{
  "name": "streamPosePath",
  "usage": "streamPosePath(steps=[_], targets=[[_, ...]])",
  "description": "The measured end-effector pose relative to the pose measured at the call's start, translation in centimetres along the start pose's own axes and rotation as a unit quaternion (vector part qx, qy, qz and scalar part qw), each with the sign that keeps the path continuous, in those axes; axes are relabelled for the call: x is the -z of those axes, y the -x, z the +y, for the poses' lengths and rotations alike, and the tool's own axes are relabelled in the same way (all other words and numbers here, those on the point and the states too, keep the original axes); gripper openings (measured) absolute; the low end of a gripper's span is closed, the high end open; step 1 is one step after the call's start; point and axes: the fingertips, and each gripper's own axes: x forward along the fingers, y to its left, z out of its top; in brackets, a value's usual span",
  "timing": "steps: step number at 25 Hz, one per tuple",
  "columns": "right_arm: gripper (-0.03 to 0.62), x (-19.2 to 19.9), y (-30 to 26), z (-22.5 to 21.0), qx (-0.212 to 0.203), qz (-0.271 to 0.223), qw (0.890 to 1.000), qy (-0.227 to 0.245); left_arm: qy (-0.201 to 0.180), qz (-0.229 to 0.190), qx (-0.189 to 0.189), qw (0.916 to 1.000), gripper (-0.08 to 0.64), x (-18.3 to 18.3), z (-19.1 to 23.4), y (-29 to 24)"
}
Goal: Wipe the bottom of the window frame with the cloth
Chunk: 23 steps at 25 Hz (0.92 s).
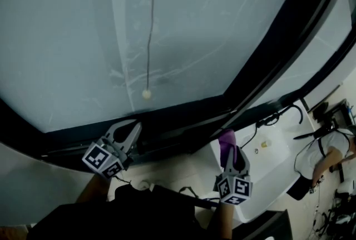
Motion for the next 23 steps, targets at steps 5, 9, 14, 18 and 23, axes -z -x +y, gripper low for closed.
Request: streamPosePath(steps=[5, 9, 14, 18, 23], targets=[[0.052, 0.1, 0.8, 0.1, -0.010, -0.003, 1.000, -0.016, 0.006, 0.014, -0.013, 0.9998, -0.003, 0.5, -0.2, 0.3], [0.052, -0.3, 0.8, -0.1, -0.003, -0.009, 1.000, -0.015, -0.001, 0.014, -0.019, 0.9997, -0.003, 0.5, -0.2, 0.1], [0.051, -0.5, 0.1, 0.6, -0.023, -0.008, 0.999, -0.024, -0.003, 0.022, -0.026, 0.9994, -0.003, 0.6, -0.4, 0.2], [0.052, -0.8, -0.6, 1.0, -0.046, -0.015, 0.998, -0.047, -0.004, 0.023, -0.029, 0.9993, -0.003, 0.6, -0.3, 0.1], [0.052, -1.0, -1.1, 1.1, -0.053, -0.017, 0.998, -0.039, -0.001, 0.029, -0.027, 0.9992, -0.003, 0.7, -0.5, 0.0]])
